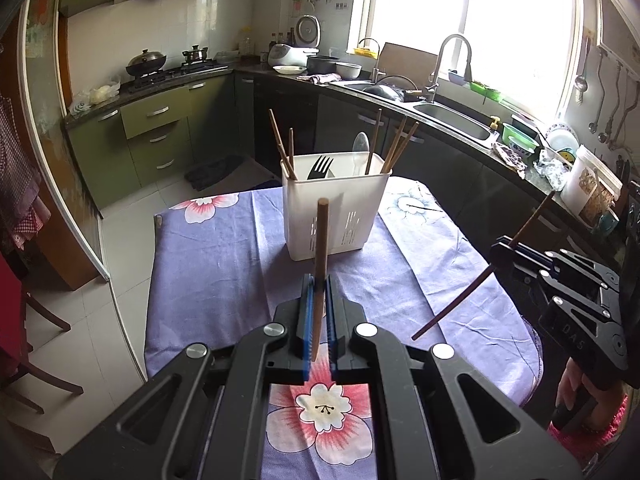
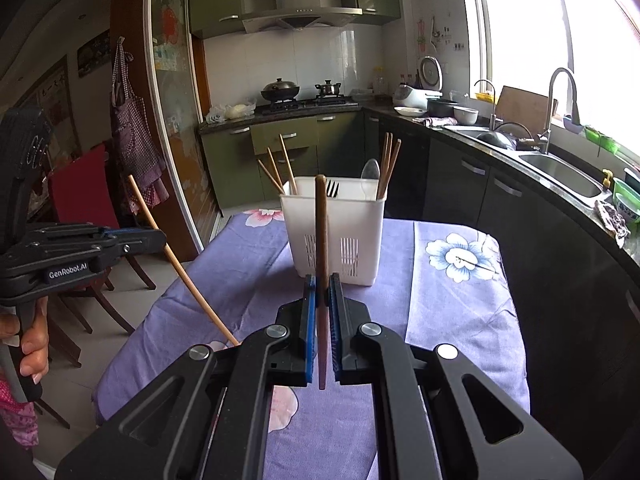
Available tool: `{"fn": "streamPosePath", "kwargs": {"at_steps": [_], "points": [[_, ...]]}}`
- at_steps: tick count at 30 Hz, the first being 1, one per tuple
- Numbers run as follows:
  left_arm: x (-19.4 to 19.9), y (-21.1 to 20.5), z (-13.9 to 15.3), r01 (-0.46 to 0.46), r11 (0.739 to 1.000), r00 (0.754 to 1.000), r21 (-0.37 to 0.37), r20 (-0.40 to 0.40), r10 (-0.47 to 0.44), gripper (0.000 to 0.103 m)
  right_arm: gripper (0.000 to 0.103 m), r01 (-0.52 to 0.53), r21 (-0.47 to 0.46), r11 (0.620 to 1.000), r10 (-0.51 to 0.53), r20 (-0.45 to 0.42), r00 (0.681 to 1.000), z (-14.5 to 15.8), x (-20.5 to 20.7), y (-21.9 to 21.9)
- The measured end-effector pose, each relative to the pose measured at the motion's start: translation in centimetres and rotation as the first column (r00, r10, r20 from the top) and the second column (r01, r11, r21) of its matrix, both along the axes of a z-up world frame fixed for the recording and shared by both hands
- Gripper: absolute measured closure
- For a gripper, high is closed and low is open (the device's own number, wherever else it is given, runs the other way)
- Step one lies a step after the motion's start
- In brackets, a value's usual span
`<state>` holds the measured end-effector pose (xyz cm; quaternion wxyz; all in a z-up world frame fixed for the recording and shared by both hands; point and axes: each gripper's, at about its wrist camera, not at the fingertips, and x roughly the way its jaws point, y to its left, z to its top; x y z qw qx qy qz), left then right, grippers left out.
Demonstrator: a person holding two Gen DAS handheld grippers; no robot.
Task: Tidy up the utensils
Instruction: 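Lift both chopsticks and carry them above the white caddy, then drop both chopsticks into the white caddy and open both tools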
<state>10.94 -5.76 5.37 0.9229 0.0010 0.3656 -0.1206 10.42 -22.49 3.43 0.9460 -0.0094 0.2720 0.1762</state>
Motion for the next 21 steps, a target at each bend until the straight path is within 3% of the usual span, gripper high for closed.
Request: {"fn": "streamPosePath", "kwargs": {"at_steps": [5,12,21], "points": [[1.8,-1.0,2.9,0.017,1.0,0.999,-0.005,0.035,-0.017,0.097,0.096,0.003,-0.001,1.0,-0.003,0.075,0.997,4.1,1.7,0.3],[5.0,-2.5,8.0,0.013,1.0,0.991,-0.019,0.133,-0.011,0.097,0.096,0.011,0.066,0.998,-0.021,0.152,0.988,9.3,5.9,-0.1],[9.8,-4.0,12.7,-0.005,0.999,0.971,-0.038,0.238,0.014,0.097,0.096,0.046,0.093,0.995,-0.065,0.205,0.977,11.7,12.7,-0.2]]}}
